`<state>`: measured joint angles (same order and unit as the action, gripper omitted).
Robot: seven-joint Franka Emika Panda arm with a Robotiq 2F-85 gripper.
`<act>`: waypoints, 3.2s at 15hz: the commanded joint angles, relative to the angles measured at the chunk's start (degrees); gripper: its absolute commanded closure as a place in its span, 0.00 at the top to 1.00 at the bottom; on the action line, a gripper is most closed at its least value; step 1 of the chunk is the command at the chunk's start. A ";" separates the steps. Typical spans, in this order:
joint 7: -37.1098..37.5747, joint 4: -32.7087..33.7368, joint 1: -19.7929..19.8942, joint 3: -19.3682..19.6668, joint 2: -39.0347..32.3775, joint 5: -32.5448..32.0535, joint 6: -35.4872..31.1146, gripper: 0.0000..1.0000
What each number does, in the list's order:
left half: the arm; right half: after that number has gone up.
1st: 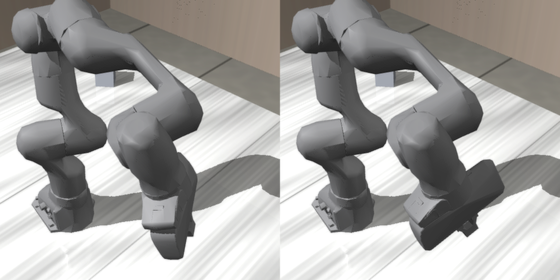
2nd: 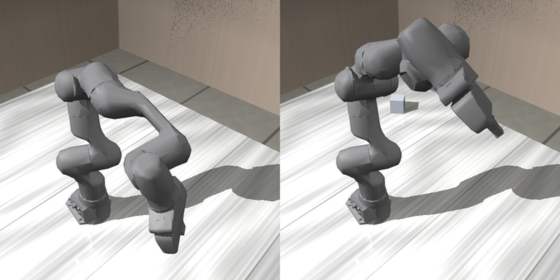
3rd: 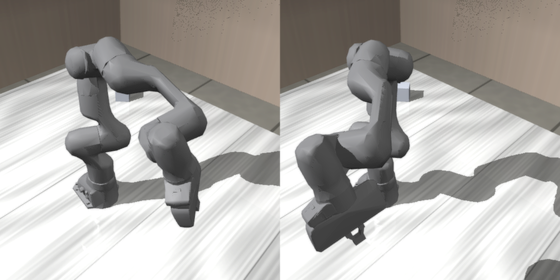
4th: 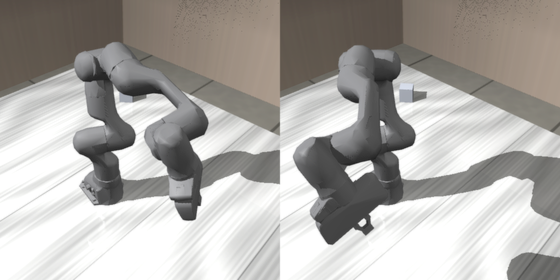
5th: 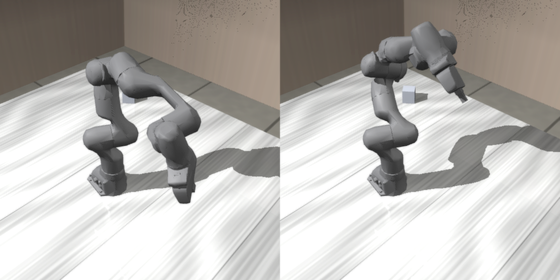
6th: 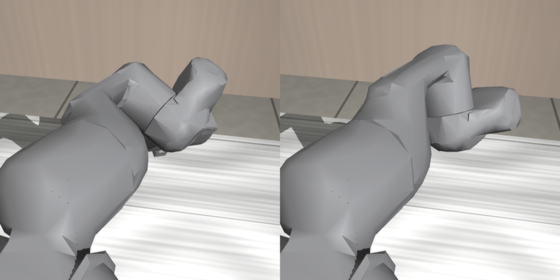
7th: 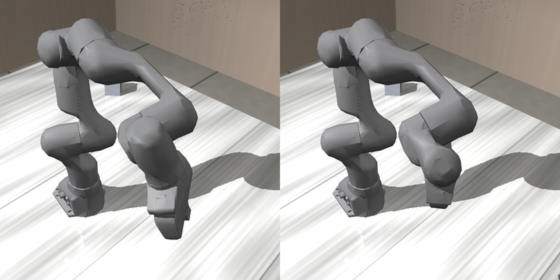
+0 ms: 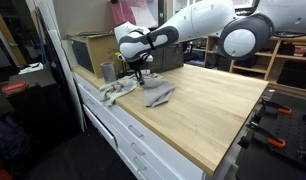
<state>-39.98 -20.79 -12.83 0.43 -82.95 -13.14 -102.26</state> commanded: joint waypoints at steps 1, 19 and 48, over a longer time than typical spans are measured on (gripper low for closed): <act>-7.52 0.04 1.37 -4.25 1.74 3.29 4.95 0.01; -27.52 0.14 4.90 -14.07 3.98 5.90 19.64 0.01; -21.63 -0.61 -0.90 -2.99 -1.26 7.91 12.34 0.86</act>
<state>-62.25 -21.37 -14.78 -4.69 -84.50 -3.68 -92.34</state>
